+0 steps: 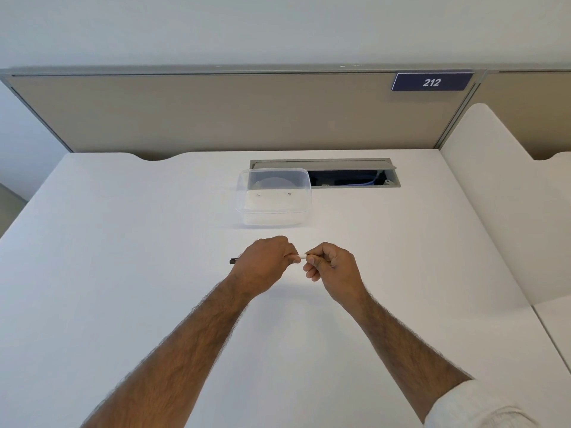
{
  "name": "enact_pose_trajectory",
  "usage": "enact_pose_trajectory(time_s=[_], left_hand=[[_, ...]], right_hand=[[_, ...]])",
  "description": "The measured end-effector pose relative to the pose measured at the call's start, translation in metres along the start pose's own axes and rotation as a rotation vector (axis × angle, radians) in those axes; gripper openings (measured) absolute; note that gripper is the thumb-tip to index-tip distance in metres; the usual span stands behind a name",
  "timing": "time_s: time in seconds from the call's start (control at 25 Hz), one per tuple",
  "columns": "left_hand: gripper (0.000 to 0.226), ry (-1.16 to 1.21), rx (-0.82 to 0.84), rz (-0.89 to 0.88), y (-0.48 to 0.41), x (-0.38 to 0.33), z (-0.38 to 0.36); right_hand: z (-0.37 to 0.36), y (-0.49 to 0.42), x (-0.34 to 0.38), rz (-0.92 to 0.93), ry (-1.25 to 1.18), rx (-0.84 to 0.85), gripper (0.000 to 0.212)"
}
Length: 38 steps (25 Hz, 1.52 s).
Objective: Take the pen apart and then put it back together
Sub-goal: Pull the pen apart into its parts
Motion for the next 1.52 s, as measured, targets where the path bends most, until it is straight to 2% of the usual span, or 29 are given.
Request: enact_pose_trajectory(time_s=[0.12,0.2,0.32,0.4,0.48,0.56,0.72,0.92,1.04,1.2,1.52], left_hand=[[0.011,-0.007,-0.071,-0.046,0.0,-0.001,0.003],[0.014,-0.032,-0.096,-0.061,0.003,-0.002,0.003],[0.014,0.001,-0.083,-0.043,0.004,0.002,0.003],[0.022,0.04,-0.041,-0.042,0.004,0.006,0.002],[0.03,-0.009,0.022,-0.022,0.002,0.006,-0.001],[0.028,-0.048,0.038,-0.004,0.0,0.004,-0.003],[0.019,-0.011,-0.006,-0.016,0.001,0.004,0.0],[0.034,-0.045,0.053,-0.001,0.001,0.006,-0.001],[0.021,0.025,0.02,-0.012,0.003,0.003,0.001],[0.016,-0.002,-0.018,-0.02,0.004,0.004,0.004],[0.025,-0.043,-0.037,-0.056,0.005,0.004,0.008]], right_hand=[[-0.003,0.002,0.001,0.001,-0.008,0.003,0.016],[-0.004,0.003,0.0,0.001,-0.012,0.009,0.016],[-0.003,0.003,0.0,0.002,-0.029,0.01,0.016],[-0.001,0.002,0.0,-0.004,-0.046,0.007,0.016],[0.0,0.002,0.0,-0.016,-0.064,0.001,0.015],[-0.001,0.002,0.0,-0.022,-0.068,0.001,0.015],[-0.002,0.003,-0.001,-0.022,-0.078,-0.003,0.014],[-0.001,0.002,-0.002,-0.023,-0.075,0.0,0.015],[-0.002,0.003,-0.001,-0.02,-0.083,-0.001,0.014],[-0.003,0.003,0.0,-0.033,-0.124,0.014,0.012],[0.0,0.004,0.014,-0.034,-0.216,0.016,0.007]])
Point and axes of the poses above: each hand's wrist, its own y-axis away from the middle knuckle, its own z-axis out of the back of the hand, x = y × z, the point moved 7 cm from there along -y, towards the middle knuckle, and after that the axes turned 8 degrees about z, right-handed, at the moved point
